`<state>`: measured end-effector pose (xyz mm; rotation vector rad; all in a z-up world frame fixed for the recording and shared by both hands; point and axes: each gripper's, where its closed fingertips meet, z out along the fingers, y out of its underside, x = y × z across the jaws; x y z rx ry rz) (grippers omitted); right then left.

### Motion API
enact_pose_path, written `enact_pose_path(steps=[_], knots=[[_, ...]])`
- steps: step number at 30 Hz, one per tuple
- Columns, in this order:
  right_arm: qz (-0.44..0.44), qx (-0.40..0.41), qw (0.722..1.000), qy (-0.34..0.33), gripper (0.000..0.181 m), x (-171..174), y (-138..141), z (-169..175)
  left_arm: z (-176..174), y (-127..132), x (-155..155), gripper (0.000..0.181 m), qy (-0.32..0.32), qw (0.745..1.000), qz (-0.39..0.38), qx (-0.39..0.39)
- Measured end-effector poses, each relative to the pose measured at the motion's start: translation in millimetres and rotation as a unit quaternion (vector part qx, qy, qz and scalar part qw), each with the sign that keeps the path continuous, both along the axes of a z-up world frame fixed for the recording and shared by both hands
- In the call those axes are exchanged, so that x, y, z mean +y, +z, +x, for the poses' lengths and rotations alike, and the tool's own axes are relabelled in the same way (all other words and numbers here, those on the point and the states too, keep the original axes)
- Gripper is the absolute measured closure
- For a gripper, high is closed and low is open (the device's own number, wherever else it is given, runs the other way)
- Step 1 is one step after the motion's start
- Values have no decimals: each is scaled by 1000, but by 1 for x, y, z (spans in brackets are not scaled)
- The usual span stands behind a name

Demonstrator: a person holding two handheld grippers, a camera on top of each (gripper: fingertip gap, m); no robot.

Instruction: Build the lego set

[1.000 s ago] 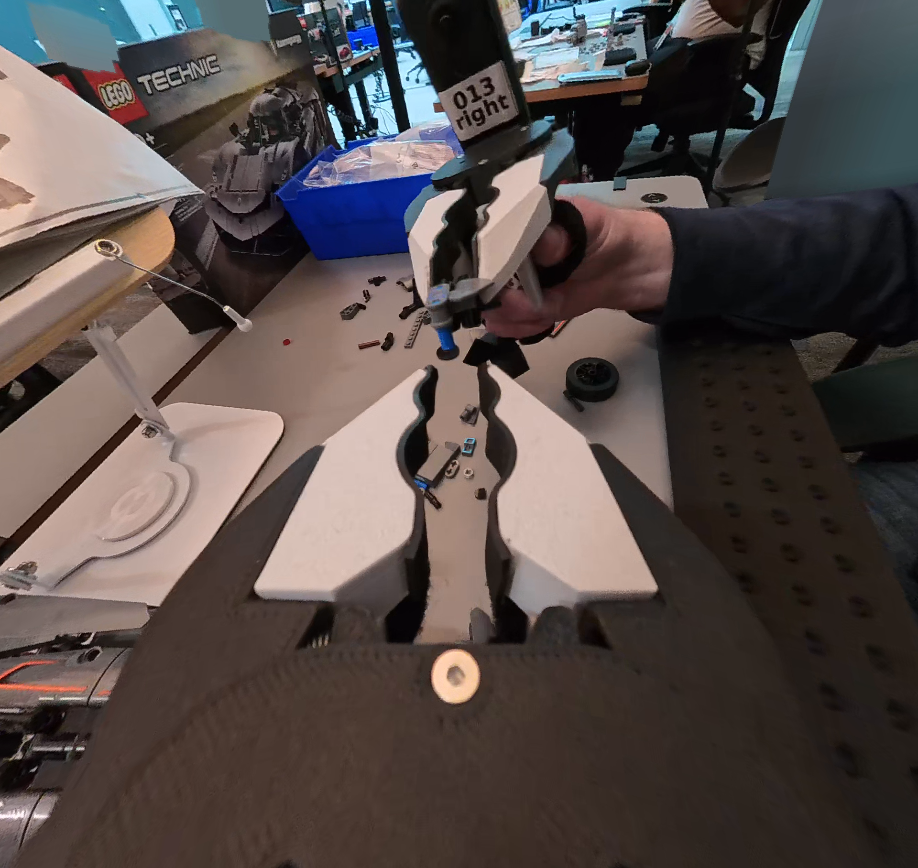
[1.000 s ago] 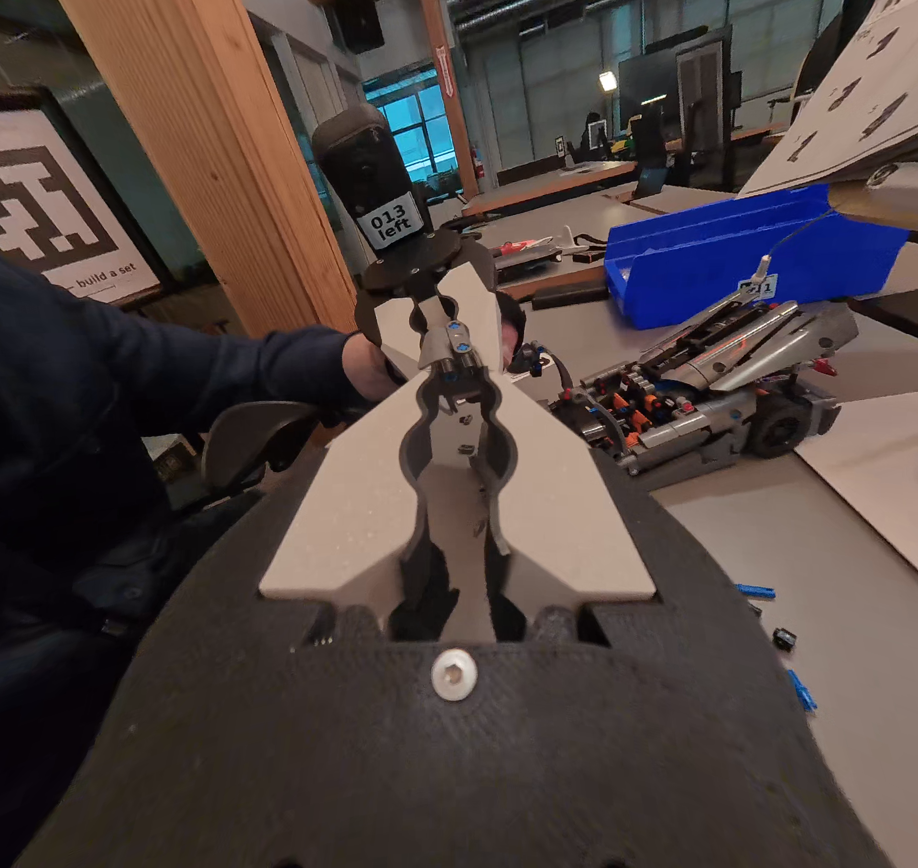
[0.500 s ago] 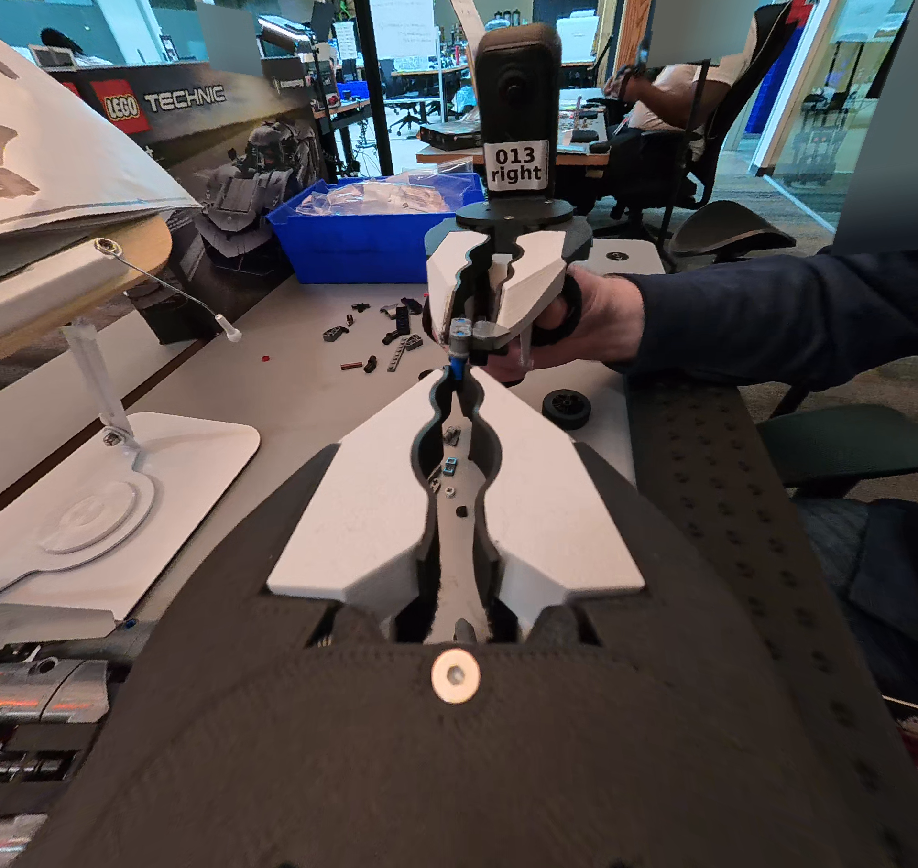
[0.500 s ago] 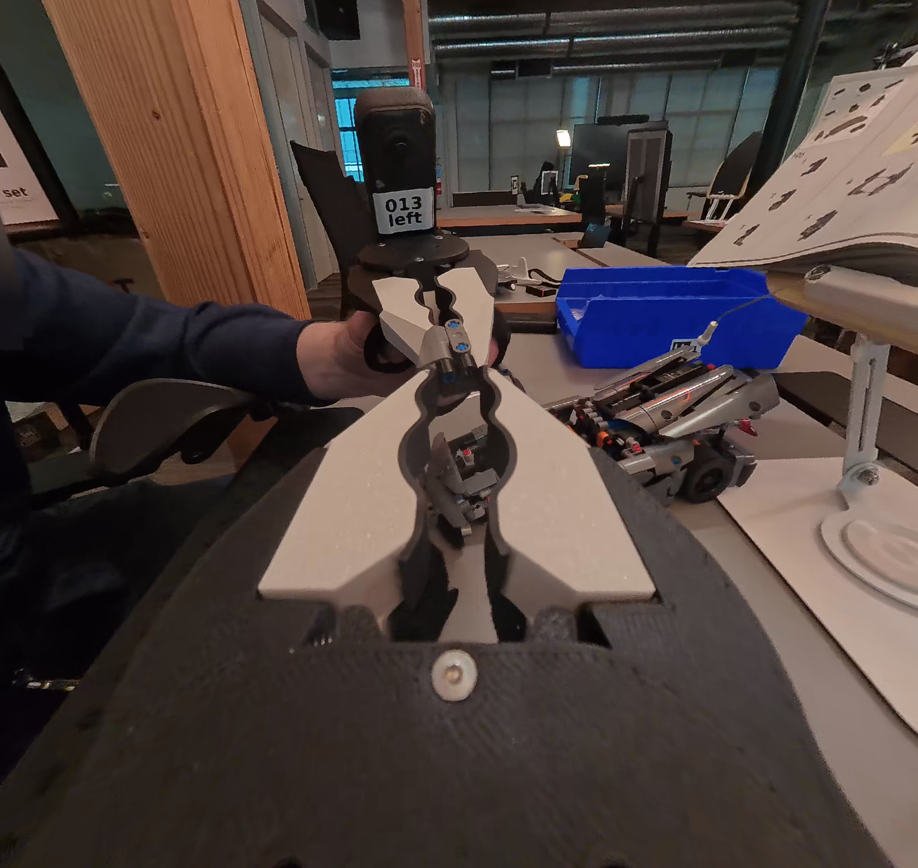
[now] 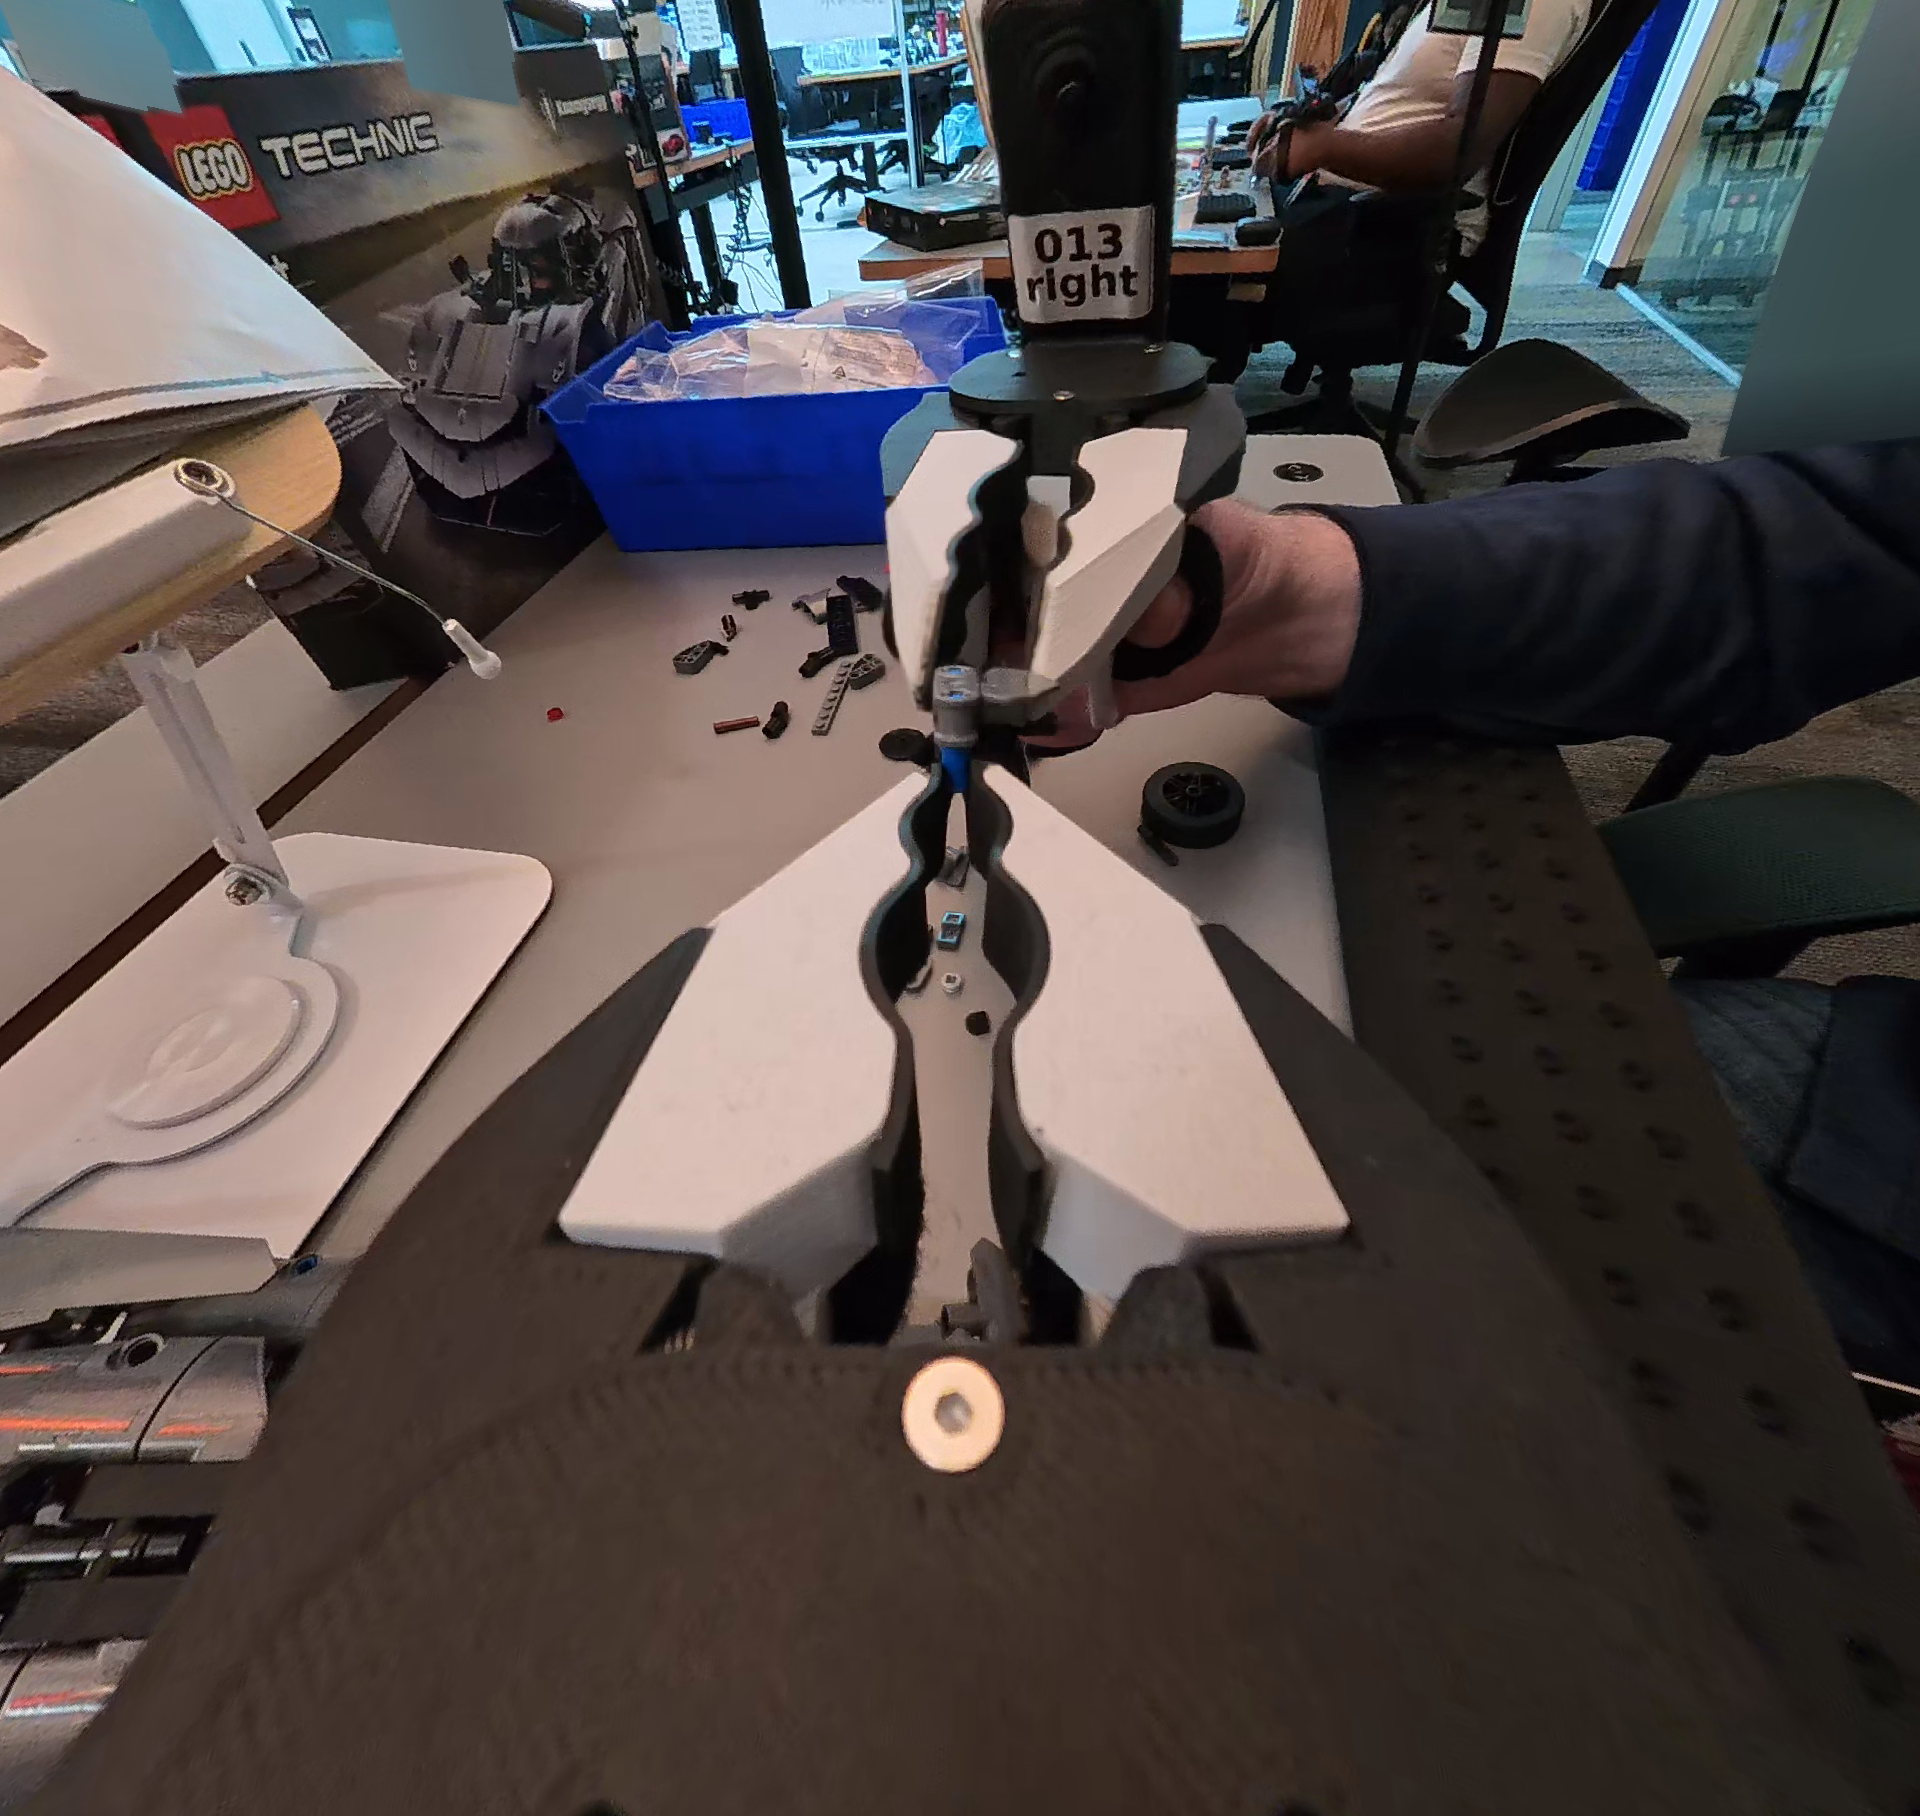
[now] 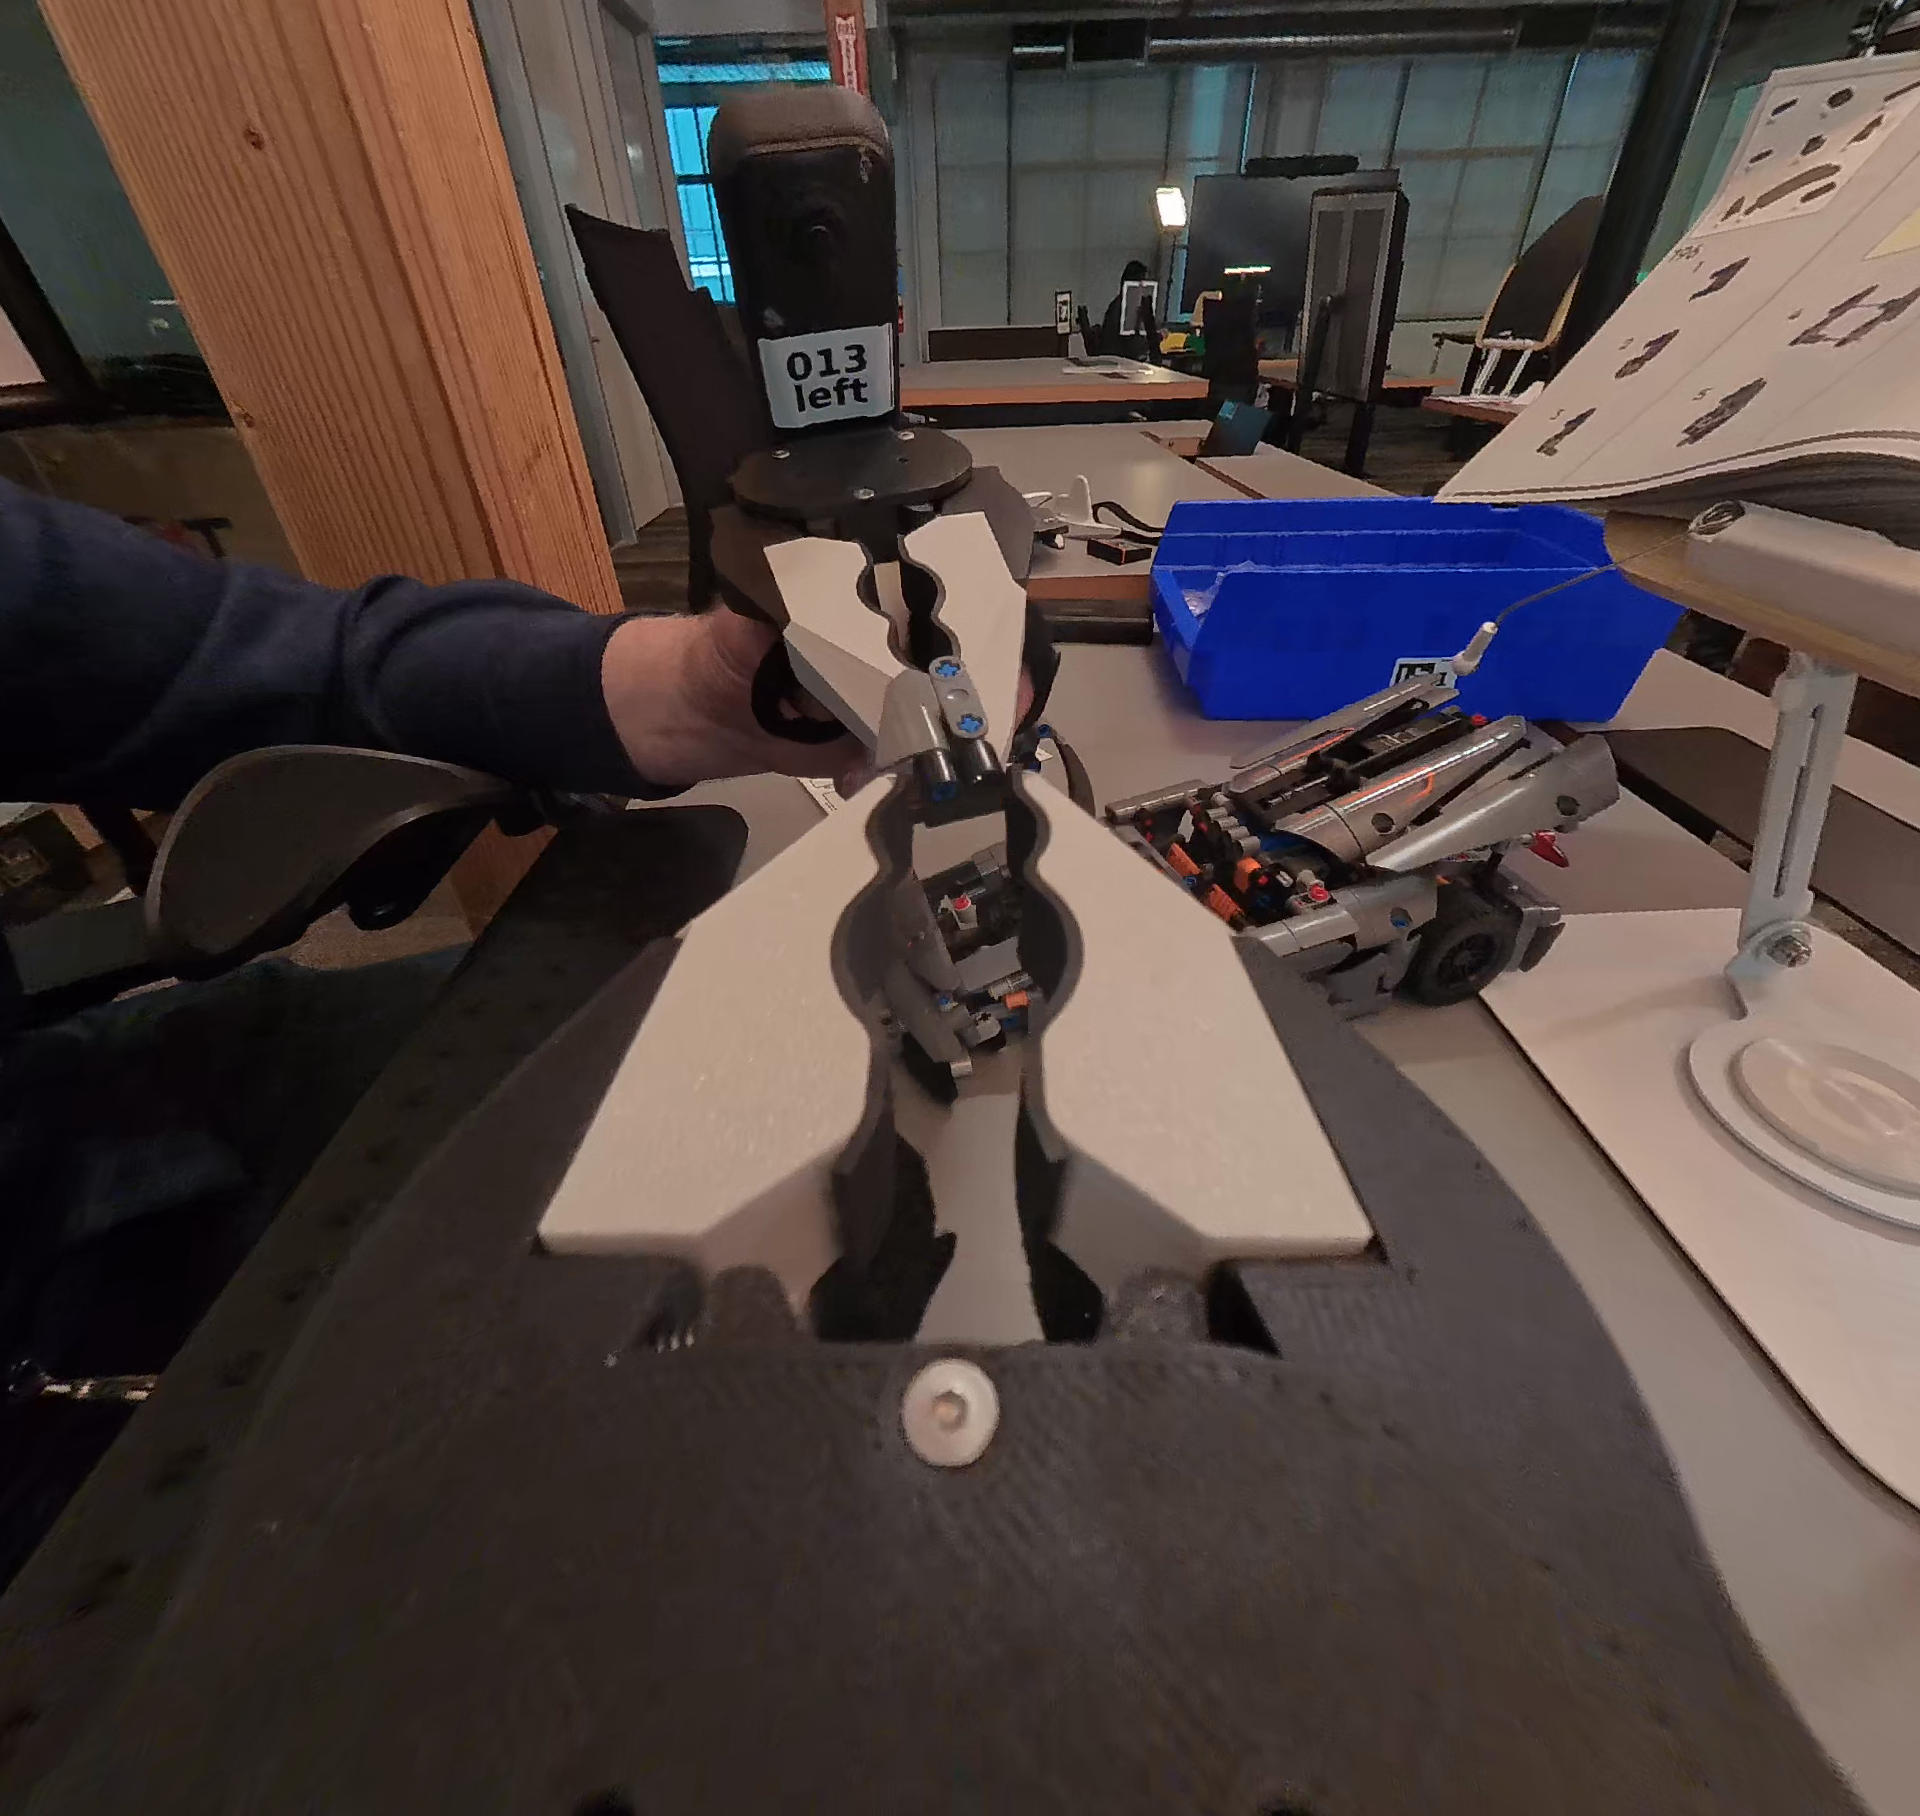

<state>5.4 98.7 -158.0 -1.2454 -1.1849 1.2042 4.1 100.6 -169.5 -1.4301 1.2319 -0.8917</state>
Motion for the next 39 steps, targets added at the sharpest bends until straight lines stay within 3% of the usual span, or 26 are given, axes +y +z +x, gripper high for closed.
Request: enact_pose_path(steps=[7,22,35,39], knots=[[-43,2,999,10,168,3,-1,1,1,-1,2,181,3,1000,-19,-3],[-47,39,998,12,158,7,12,12,-9,7,-8,181,-31,999,-3,-9],[-22,-7,999,44,156,-10,-2,-1,-5,0,-13,181,-50,999,-8,-1],[8,-14,999,37,168,-13,-2,-3,-4,-2,-12,181,-46,999,-6,2]])
